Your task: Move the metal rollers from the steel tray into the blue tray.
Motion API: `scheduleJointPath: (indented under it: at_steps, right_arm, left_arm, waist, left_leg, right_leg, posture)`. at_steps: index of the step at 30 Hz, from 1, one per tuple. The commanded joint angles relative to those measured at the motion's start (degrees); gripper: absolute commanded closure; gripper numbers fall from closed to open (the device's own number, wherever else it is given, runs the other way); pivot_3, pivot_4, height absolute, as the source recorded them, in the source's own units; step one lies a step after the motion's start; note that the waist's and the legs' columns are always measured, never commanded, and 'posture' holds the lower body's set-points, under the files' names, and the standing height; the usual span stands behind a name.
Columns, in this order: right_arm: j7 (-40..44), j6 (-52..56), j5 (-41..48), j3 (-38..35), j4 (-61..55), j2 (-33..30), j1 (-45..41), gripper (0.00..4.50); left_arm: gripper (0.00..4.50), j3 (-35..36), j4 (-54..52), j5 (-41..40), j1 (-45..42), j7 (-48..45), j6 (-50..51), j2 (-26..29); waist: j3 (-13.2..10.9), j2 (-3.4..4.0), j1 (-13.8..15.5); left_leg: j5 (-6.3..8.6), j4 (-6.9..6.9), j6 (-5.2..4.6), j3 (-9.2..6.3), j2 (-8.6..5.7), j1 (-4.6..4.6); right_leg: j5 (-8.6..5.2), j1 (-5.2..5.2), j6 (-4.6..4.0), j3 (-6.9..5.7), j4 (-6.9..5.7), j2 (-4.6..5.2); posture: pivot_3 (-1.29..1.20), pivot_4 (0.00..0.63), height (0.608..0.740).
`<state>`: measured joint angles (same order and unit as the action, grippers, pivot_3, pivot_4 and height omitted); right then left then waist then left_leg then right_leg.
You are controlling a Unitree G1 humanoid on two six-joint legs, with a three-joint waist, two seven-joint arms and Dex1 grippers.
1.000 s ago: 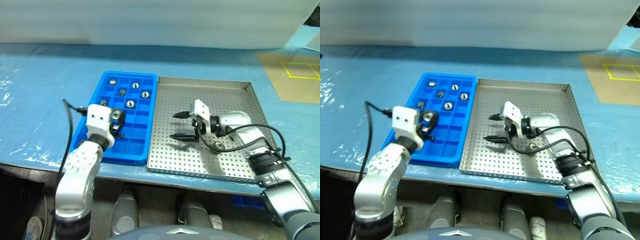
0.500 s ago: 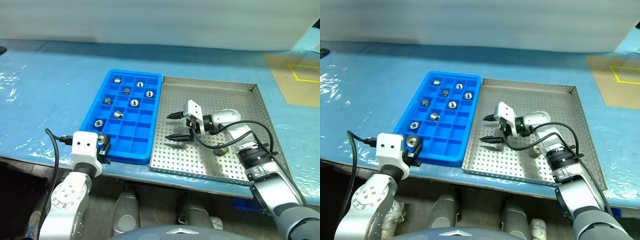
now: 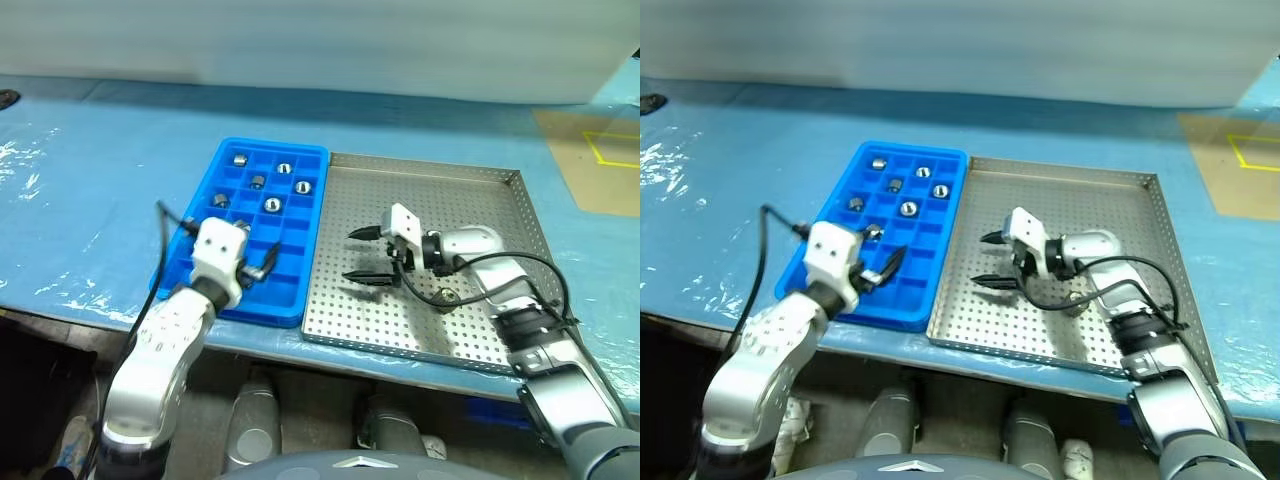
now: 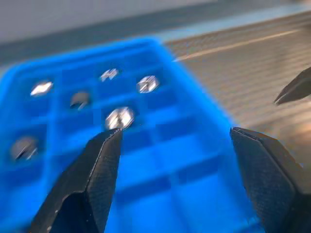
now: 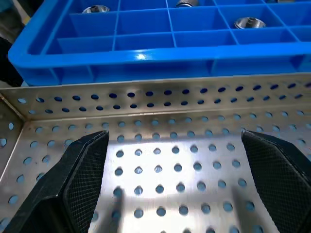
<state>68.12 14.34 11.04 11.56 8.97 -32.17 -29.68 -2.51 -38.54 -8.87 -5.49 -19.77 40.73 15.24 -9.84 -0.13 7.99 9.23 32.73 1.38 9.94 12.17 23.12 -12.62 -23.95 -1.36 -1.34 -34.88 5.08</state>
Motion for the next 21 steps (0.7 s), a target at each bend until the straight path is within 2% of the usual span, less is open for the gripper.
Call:
scheduleJointPath:
  at_steps: [1,6,11,21]
  right_arm:
    - [-1.9,5.1,3.1,-4.9,-8.5,-3.8,3.6,0.0]
    - [-4.6,12.5,5.3,-9.0,-17.0,-8.3,9.3,0.0]
    - [-8.6,16.1,3.7,-9.7,-20.6,-10.8,14.4,0.0]
    - [-13.9,19.2,1.6,-8.7,-22.3,-13.1,20.3,0.0]
  left_arm:
    - [0.78,-1.7,4.9,-4.9,-5.5,-7.9,-3.7,1.6]
    - [0.78,-5.3,15.1,-7.6,-12.5,-19.1,-9.7,4.5]
    - [0.78,-10.2,23.1,-7.0,-16.5,-27.6,-15.5,6.9]
    - [0.78,-12.5,27.6,-6.9,-19.1,-32.8,-18.5,6.8]
  waist:
    - [0.0,0.01,-0.8]
    - [0.0,0.04,-3.0]
    - [0.1,0.1,-4.6]
    - [0.1,0.12,-6.0]
  left_leg:
    - [0.0,-0.02,0.0,0.0,-0.04,0.01]
    - [-0.04,-0.05,0.04,0.01,-0.02,-0.04]
    - [-0.05,-0.07,0.06,0.04,-0.04,-0.17]
    - [-0.05,-0.06,0.06,0.1,-0.03,-0.32]
  right_leg:
    - [0.0,-0.01,0.0,0.0,0.01,0.0]
    - [0.0,-0.03,0.01,0.02,-0.06,-0.04]
    - [0.0,-0.01,0.0,0.1,-0.11,-0.05]
    - [0.01,0.05,0.0,0.18,-0.17,-0.04]
  posture:
    - [0.0,0.15,0.74]
    - [-0.1,0.15,0.74]
    - [-0.17,0.15,0.74]
    - [-0.21,0.15,0.74]
